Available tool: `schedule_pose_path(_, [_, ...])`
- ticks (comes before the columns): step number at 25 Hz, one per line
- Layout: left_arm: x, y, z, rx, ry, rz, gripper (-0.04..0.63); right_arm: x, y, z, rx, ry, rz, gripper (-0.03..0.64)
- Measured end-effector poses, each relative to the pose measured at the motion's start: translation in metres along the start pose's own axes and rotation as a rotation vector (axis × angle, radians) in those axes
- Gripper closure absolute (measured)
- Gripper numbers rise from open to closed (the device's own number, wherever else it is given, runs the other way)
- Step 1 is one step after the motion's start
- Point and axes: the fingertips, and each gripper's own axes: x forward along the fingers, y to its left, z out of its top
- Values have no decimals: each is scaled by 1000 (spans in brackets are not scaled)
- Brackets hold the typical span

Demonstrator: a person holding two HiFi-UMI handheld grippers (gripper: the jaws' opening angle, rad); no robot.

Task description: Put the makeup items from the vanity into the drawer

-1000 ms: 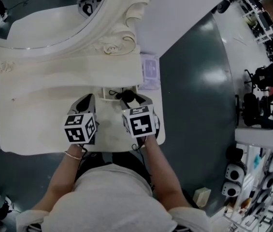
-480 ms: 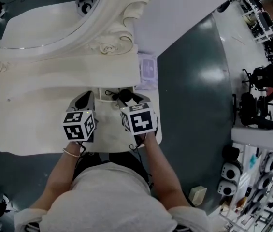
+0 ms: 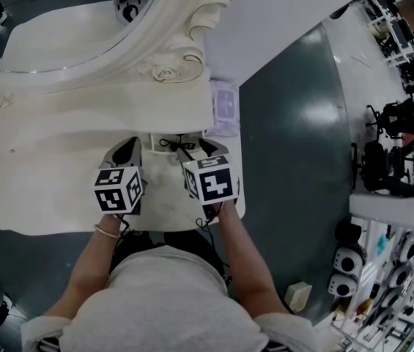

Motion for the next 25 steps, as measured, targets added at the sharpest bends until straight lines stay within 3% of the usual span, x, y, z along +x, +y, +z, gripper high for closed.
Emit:
schedule_pose_path(15, [-14, 14, 8, 1, -30, 16, 592, -13, -4, 18, 56, -108, -69, 403])
schedule_pose_path(25, [-46, 19, 25, 20, -84, 21, 592, -26, 13, 34, 67, -200, -76, 472])
